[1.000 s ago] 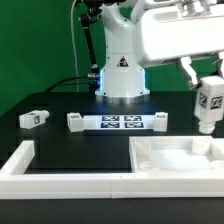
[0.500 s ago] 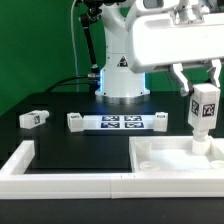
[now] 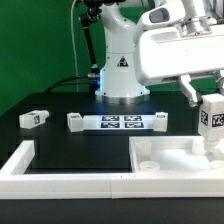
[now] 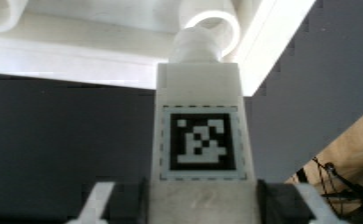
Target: Assemble square table
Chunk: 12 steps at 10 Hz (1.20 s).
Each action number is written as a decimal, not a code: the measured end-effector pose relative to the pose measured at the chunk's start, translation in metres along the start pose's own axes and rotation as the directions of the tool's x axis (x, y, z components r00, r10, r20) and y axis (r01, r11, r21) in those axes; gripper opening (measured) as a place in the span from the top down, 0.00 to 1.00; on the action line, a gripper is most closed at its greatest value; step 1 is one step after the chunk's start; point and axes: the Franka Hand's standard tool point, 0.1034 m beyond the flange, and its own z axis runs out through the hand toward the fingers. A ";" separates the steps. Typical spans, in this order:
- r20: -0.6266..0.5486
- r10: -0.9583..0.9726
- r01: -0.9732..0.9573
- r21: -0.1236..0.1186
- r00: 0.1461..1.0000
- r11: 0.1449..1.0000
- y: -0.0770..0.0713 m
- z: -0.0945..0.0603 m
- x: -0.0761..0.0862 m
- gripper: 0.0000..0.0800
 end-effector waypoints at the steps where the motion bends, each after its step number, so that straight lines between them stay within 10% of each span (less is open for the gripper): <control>1: 0.000 0.004 -0.004 -0.002 1.000 1.000 0.000 0.004 -0.003 0.64; 12: 0.014 0.045 -0.046 0.018 0.999 0.999 -0.007 0.028 -0.007 0.64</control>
Offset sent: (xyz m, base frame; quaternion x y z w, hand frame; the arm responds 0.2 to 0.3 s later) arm 0.0112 0.0118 -0.0036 -0.0026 0.0086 0.0234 0.9997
